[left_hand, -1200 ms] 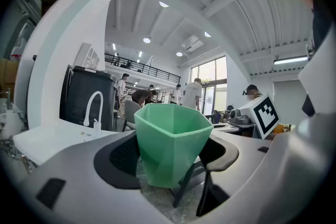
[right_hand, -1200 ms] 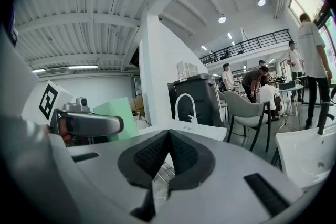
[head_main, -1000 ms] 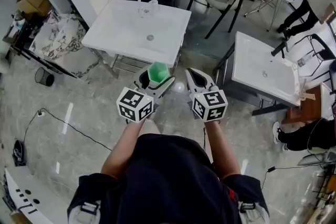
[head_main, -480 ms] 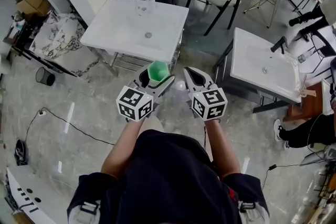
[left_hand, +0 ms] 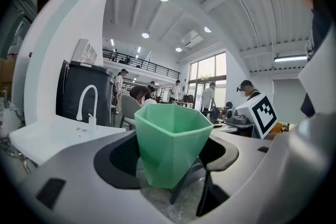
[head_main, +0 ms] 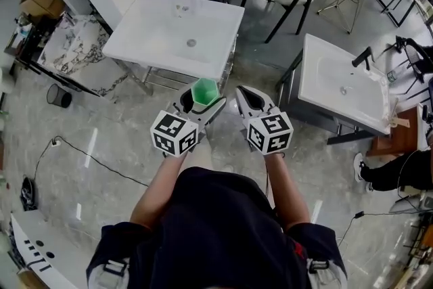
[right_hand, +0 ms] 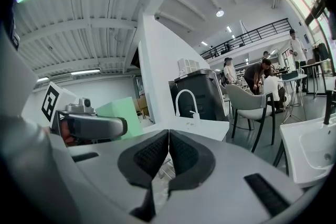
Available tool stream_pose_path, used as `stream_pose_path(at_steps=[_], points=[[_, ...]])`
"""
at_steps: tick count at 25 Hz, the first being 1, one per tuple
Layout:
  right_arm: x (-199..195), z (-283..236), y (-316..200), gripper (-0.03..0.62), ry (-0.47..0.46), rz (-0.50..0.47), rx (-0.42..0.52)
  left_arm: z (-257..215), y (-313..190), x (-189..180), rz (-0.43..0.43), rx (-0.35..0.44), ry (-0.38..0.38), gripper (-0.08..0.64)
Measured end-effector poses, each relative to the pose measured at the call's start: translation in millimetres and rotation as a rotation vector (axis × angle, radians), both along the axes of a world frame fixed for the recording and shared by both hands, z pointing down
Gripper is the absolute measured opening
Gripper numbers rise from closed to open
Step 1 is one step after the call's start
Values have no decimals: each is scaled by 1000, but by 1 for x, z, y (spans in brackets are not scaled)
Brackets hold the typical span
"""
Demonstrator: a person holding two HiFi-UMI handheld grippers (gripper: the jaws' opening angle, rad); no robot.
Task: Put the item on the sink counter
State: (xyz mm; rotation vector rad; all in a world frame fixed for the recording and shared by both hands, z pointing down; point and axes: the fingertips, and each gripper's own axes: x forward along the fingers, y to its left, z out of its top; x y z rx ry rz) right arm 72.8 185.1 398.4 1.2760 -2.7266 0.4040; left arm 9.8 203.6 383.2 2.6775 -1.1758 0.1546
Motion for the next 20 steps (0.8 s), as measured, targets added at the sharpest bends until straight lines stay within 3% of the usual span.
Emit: stream_pose_path(at_steps=[20], points=[[-13, 4, -103, 34, 2, 10, -39, 0, -110, -16, -2, -23, -4, 331]])
